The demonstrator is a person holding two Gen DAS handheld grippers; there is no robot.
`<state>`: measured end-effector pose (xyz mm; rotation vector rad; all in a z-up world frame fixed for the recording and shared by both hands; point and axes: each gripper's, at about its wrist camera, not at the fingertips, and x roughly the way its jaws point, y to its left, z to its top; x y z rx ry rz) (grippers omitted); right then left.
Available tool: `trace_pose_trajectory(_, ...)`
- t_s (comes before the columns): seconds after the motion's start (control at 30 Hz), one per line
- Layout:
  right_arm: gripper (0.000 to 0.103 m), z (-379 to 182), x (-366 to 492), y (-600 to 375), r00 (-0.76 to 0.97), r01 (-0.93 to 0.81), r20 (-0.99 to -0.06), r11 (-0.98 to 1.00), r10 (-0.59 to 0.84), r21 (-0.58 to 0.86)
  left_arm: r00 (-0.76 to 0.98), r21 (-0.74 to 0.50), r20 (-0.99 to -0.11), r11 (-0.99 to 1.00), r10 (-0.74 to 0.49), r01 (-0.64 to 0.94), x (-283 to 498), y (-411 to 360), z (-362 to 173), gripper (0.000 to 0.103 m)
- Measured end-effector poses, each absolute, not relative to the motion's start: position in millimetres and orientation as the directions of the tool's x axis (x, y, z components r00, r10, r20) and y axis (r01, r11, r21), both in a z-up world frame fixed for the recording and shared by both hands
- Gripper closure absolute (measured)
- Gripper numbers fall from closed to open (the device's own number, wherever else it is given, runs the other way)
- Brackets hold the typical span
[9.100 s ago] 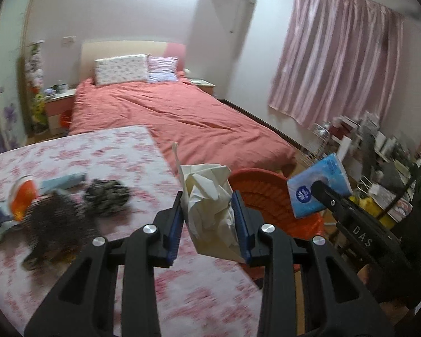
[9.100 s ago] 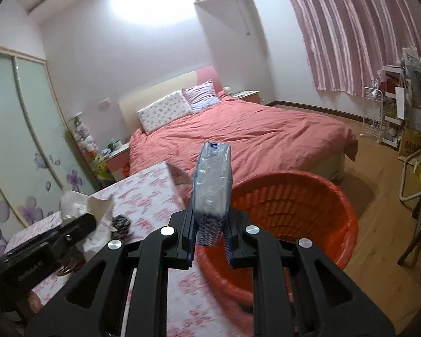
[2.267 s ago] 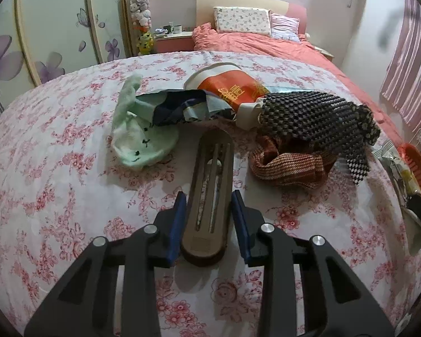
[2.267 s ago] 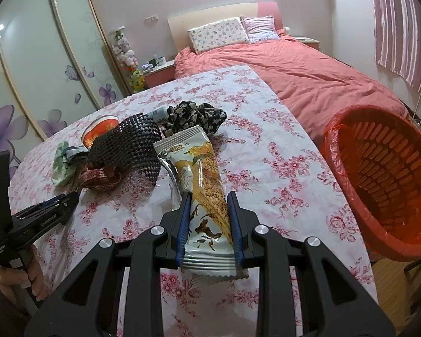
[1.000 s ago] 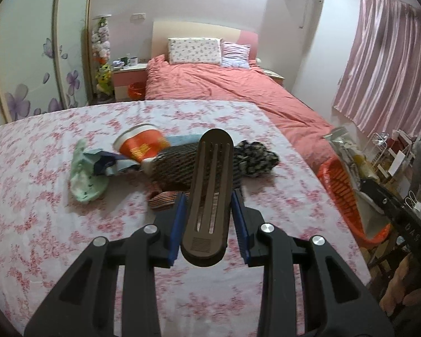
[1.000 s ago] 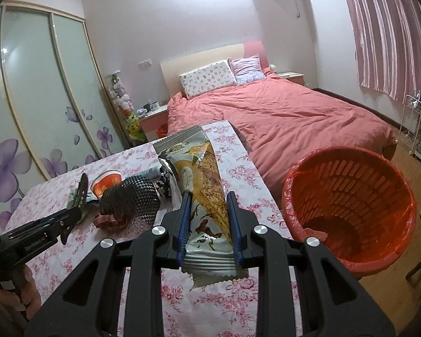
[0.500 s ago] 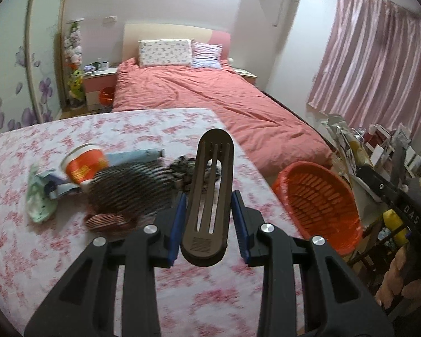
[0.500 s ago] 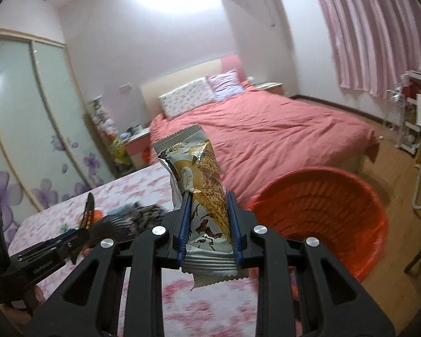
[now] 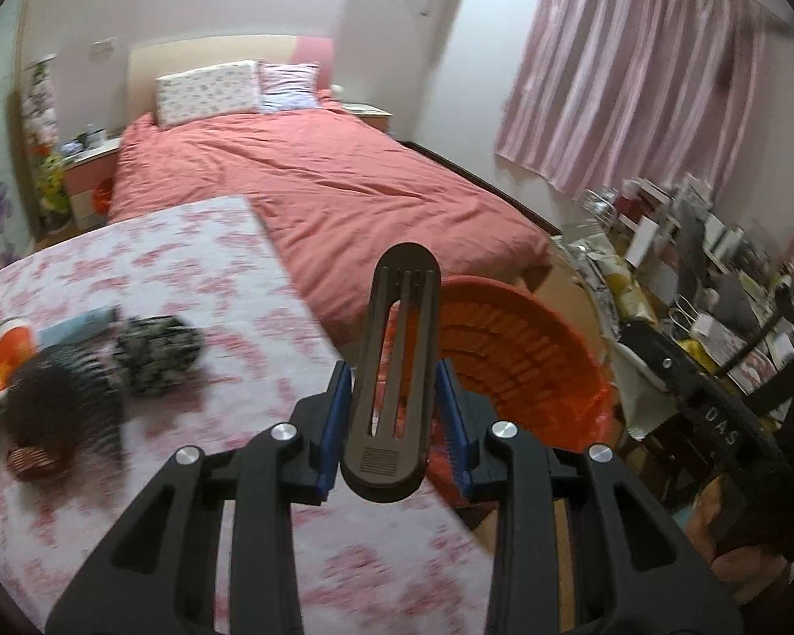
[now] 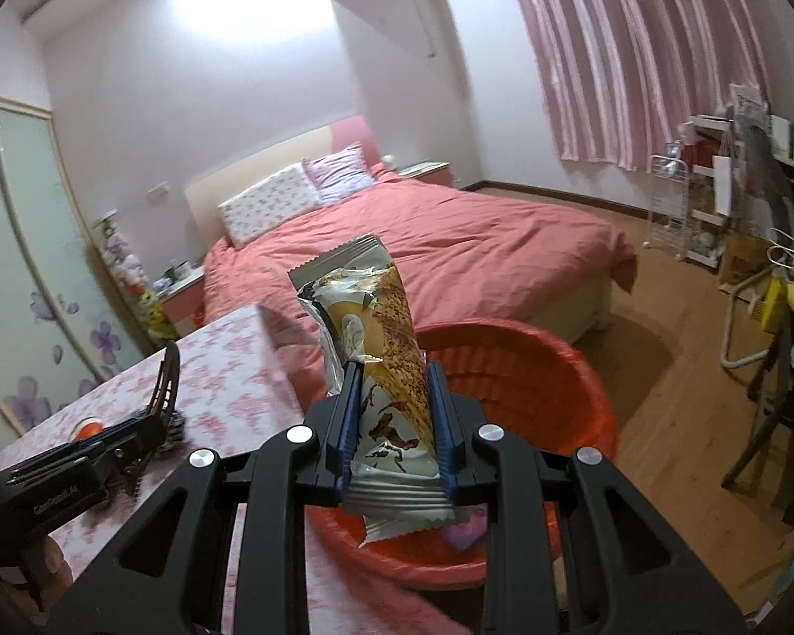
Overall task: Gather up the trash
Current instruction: 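Open both tools over the orange basket to drop the wrapper and strip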
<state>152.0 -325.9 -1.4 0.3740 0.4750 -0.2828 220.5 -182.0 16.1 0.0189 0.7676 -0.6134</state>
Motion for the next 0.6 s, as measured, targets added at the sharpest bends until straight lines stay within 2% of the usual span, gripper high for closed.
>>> trace_pose_trajectory(0.27, 0.078, -19.9, 156.9, -356.2, 0.834, 0.398, -0.514, 0.863, -0.200, 0.310, 0.473, -0.208, -0.687, 0.773, -0.552, 0.599, 226.3, -248.7, -11.6, 0.070)
trace_pose_trajectory(0.6, 0.077, -31.5, 162.1, -373.8, 0.836, 0.399, -0.525, 0.833, -0.159, 0.382, 0.427, -0.205, -0.731, 0.768, -0.533, 0.607, 243.4, -288.0, -42.8, 0.070)
